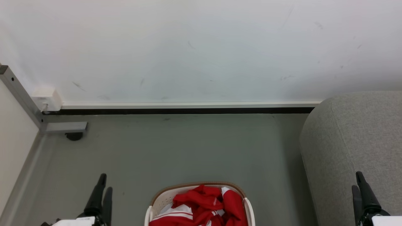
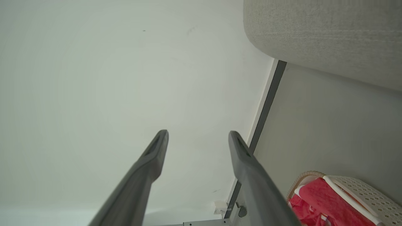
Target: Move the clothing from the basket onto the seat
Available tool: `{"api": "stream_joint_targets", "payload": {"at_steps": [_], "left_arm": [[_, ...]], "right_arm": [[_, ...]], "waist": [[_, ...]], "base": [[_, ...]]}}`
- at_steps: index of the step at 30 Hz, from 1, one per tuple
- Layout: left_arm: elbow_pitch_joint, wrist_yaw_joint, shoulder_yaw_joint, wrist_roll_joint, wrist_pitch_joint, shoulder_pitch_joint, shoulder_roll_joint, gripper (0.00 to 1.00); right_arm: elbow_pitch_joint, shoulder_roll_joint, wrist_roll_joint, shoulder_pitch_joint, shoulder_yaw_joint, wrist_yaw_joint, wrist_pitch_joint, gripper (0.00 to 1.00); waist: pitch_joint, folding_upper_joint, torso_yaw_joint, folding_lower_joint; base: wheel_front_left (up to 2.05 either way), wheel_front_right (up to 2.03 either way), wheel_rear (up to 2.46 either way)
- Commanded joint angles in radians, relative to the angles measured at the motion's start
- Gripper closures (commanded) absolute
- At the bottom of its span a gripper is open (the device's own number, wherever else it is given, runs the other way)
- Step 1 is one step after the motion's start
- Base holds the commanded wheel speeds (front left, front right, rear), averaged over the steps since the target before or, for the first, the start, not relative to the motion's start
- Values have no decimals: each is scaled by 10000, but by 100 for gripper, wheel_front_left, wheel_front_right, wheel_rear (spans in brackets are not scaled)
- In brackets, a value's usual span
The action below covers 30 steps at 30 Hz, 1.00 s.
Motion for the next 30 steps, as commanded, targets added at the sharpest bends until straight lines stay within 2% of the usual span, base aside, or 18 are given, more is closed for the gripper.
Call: {"api": "stream_joint_targets", "payload": {"at_steps": [1, 13, 20, 30], "left_arm": [[-167, 34, -81, 228, -131, -218, 69, 0], [-395, 298, -554, 2782, -685, -255, 89, 0], [-456, 496, -895, 4405, -972, -240, 100, 0], [-479, 649, -1216, 5955, -1361, -203, 115, 0]], "right_arm": [[-263, -86, -448, -101, 5, 20, -128, 0], [-618, -190, -3710, 13, 456, 29, -683, 0], [-643, -282, -5015, 46, 729, 35, -976, 0], [-715, -336, -6581, 124, 935, 43, -1358, 0]], "waist": [[3, 0, -2, 0], [8, 0, -26, 0], [-5, 0, -37, 0], [-20, 0, -21, 0]], "base": [[0, 0, 0], [0, 0, 0], [0, 0, 0], [0, 0, 0]]}}
